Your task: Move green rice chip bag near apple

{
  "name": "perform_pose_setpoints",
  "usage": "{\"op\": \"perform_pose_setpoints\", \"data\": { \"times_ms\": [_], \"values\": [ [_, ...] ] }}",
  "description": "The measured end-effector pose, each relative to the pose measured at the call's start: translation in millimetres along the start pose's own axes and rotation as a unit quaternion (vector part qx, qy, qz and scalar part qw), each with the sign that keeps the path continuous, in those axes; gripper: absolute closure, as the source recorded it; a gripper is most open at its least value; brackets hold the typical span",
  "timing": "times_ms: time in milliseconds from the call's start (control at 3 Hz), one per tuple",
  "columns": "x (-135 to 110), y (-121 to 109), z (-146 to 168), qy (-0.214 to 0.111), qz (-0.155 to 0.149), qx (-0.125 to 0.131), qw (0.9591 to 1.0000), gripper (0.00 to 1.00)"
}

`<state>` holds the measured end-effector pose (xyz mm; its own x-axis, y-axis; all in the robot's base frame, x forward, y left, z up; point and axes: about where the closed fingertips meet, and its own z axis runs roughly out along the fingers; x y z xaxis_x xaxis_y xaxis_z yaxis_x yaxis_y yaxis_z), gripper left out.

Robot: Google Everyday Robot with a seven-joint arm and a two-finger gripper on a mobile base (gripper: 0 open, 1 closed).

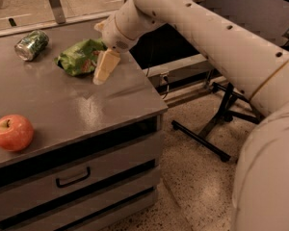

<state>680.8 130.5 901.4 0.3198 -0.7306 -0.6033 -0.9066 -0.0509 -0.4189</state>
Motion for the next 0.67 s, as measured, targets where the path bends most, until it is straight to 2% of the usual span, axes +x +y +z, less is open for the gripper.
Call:
{"op": "perform_pose_setpoints", "data": {
  "times_ms": [333, 667],
  "values": [
    [14, -15, 11, 0.002, 0.009, 0.0, 1.0, 0.0],
    [37, -30, 18, -0.008, 0.024, 0.004, 0.9997, 0.0]
  ]
}}
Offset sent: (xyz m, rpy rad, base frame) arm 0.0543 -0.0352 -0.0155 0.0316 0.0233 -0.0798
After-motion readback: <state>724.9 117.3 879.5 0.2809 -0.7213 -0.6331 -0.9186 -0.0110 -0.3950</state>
